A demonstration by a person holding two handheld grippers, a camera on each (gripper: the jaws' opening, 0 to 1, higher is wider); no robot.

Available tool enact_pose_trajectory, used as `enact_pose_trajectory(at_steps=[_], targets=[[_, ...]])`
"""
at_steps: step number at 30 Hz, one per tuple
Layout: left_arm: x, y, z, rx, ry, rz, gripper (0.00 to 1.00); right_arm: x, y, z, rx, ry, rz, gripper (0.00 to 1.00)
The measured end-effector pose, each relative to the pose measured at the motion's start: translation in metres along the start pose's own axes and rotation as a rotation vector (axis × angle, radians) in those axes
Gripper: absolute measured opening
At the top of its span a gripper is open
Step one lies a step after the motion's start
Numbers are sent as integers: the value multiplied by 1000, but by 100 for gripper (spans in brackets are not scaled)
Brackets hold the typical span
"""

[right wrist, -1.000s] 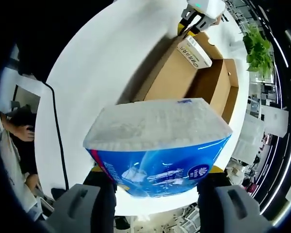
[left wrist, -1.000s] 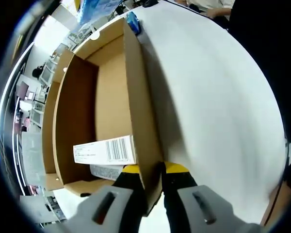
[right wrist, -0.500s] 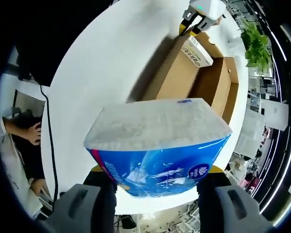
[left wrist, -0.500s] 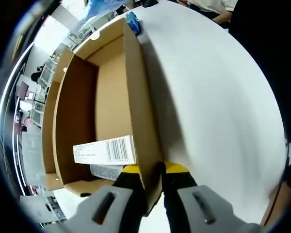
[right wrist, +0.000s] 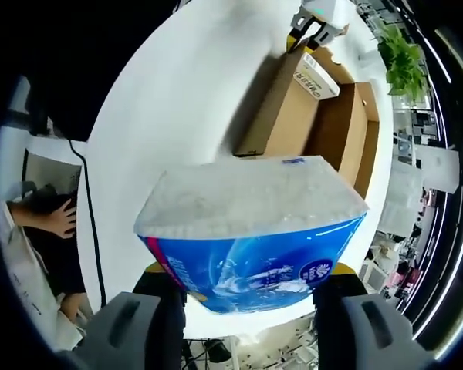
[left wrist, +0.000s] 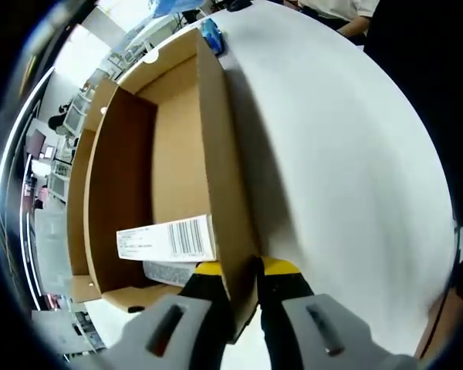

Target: Operate the shoe box by opening the lid, removing the specified soft item, and placing it in the target area until the item is outside and the box remains undamaged.

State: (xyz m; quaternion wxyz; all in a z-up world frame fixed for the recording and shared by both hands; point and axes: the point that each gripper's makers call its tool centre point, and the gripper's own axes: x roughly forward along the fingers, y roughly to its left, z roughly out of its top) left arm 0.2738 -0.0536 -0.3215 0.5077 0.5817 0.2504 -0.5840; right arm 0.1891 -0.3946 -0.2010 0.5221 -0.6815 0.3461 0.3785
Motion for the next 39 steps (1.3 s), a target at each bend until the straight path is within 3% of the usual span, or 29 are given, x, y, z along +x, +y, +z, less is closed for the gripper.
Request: enact_pose_trajectory(at_steps=[9, 22, 39], targets=[[0, 0, 0, -1, 0, 0, 11, -1, 20, -9, 52, 13, 14, 67], [0, 0, 0, -1, 1, 1, 11, 7, 38, -7, 96, 3, 31, 66], [0, 0, -1, -2, 2, 3, 11, 22, 83, -9, 193, 4, 96, 66]])
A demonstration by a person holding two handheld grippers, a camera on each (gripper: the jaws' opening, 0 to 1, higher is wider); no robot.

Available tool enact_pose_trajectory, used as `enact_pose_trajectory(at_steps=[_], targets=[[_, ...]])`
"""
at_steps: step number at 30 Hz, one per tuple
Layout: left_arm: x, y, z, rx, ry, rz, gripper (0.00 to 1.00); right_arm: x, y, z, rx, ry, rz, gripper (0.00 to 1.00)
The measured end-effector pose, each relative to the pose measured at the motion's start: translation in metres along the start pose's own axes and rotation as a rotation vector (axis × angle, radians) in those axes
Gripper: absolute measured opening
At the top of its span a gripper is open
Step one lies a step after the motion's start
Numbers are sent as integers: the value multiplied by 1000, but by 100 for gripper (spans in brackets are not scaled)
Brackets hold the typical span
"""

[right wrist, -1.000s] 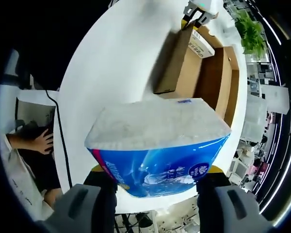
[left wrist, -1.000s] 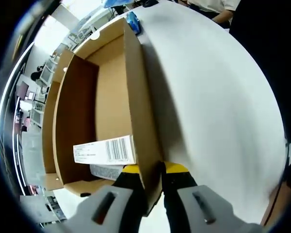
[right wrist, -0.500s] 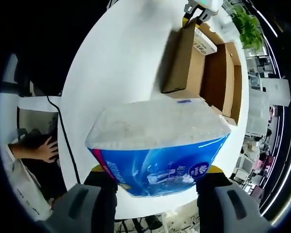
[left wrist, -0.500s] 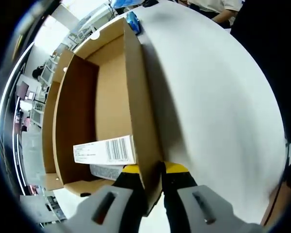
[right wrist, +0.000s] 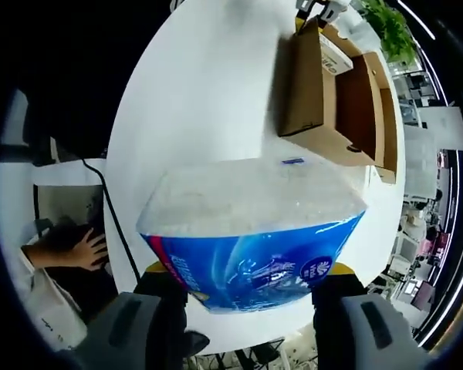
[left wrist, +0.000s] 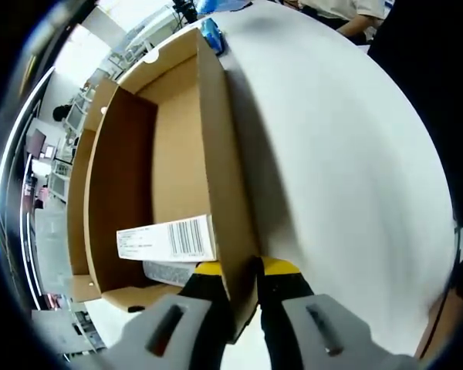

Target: Operate the shoe box by opening the lid, removing the specified soft item, and placing it in the target area until the item is outside and the box remains undamaged.

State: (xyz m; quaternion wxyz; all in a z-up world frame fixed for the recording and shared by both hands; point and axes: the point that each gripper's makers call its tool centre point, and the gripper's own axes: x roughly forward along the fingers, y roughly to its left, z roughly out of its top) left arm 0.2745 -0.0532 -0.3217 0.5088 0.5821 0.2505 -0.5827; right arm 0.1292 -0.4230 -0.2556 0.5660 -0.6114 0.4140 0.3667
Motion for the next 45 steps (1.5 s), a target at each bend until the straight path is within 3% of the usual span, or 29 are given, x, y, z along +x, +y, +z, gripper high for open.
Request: enact_pose_trajectory(at_steps=[8, 11, 19, 45], targets=[[0, 0, 0, 0, -2, 0, 11, 10, 7, 5, 15, -20, 8, 66], [0, 0, 0, -1, -2, 0, 11, 8, 11, 6, 57, -29, 14, 65], [0, 0, 0, -1, -2, 0, 11, 21, 26, 0, 62, -4, 51, 65], [0, 0, 0, -2, -7, -1, 11, 50, 24, 38, 85, -80, 88, 65]])
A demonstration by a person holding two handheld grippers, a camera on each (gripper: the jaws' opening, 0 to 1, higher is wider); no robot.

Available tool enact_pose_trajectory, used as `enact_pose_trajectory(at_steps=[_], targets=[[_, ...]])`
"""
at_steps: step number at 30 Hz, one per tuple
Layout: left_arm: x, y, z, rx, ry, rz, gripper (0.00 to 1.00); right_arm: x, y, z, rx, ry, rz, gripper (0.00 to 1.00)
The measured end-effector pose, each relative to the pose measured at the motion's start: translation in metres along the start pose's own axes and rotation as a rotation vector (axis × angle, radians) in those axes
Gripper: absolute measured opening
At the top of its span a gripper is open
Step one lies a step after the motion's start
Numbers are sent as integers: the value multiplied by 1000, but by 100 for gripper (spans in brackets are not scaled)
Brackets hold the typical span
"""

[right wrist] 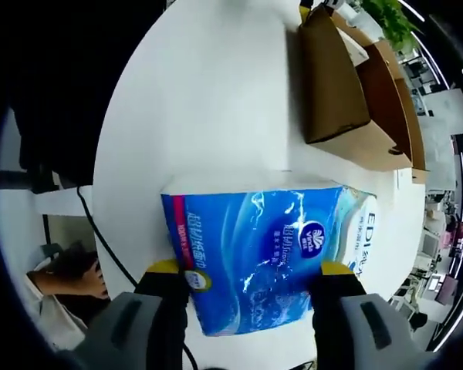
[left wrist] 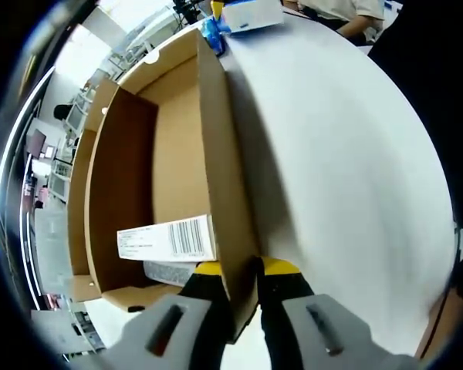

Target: Operate the shoe box by opening the lid, removing the specified soft item, and placing it in the target area until the item is outside and the box remains undamaged.

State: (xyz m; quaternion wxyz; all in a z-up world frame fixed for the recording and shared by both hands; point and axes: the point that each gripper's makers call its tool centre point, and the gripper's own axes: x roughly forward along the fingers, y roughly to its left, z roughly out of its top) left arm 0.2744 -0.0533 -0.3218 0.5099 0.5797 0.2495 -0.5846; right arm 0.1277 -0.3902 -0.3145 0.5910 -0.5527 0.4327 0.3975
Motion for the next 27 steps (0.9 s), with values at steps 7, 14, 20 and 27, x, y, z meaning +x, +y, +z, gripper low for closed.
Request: enact_pose_trajectory(at_steps=[7, 14, 20, 27], targets=[[0, 0, 0, 0, 0, -1, 11, 11, -1, 6, 13, -32, 13, 64], [0, 0, 0, -1, 1, -2, 11, 12, -4, 6, 56, -29, 11, 64], [0, 0, 0, -1, 2, -2, 11, 14, -9, 4, 166, -15, 13, 65], [0, 1, 0, -1, 5, -2, 11, 14, -8, 4, 122, -25, 9, 66]])
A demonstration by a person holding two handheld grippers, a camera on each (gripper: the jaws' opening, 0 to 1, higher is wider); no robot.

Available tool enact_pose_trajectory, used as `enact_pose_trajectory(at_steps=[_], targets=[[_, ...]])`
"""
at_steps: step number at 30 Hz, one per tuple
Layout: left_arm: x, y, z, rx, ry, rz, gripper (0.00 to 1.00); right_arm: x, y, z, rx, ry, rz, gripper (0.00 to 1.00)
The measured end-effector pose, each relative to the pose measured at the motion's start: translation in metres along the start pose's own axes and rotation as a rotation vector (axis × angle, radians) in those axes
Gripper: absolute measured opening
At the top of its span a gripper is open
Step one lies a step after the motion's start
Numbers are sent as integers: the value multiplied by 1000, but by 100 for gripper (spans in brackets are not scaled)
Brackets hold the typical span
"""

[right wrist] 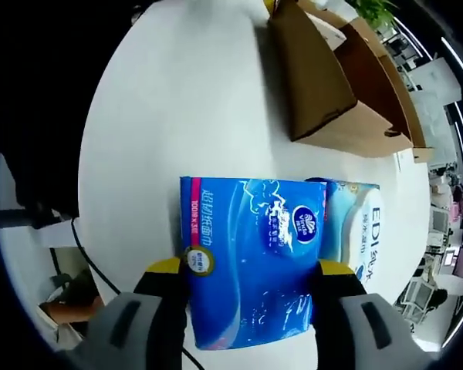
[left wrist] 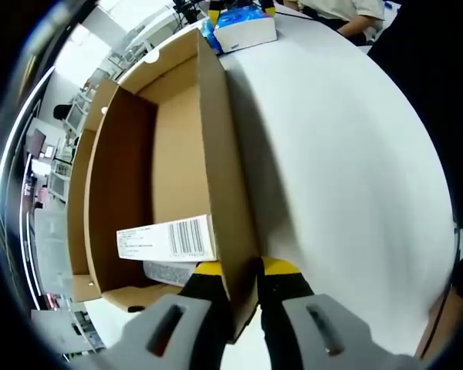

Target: Operate the shoe box by opening the lid, removing the specified soft item, and placing it in the target area until the item is outside and the box remains undamaged.

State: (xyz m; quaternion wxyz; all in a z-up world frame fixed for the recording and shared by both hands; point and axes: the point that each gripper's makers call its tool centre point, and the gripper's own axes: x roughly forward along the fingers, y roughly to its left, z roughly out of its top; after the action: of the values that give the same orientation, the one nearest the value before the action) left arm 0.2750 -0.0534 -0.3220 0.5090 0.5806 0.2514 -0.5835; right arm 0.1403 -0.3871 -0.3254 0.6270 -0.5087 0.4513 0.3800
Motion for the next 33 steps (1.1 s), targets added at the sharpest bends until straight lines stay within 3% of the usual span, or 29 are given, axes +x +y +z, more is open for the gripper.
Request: enact_pose_trajectory(at_steps=[10, 26, 33], targets=[[-1, 0, 0, -2, 7, 4, 11, -2, -1, 3, -53, -35, -25, 67], [-2, 0, 0, -30, 17, -2, 11, -4, -2, 5, -43, -124, -56, 66], [-2, 0, 1, -46, 48, 3, 10, -8, -5, 0, -60, -194, -112, 65]])
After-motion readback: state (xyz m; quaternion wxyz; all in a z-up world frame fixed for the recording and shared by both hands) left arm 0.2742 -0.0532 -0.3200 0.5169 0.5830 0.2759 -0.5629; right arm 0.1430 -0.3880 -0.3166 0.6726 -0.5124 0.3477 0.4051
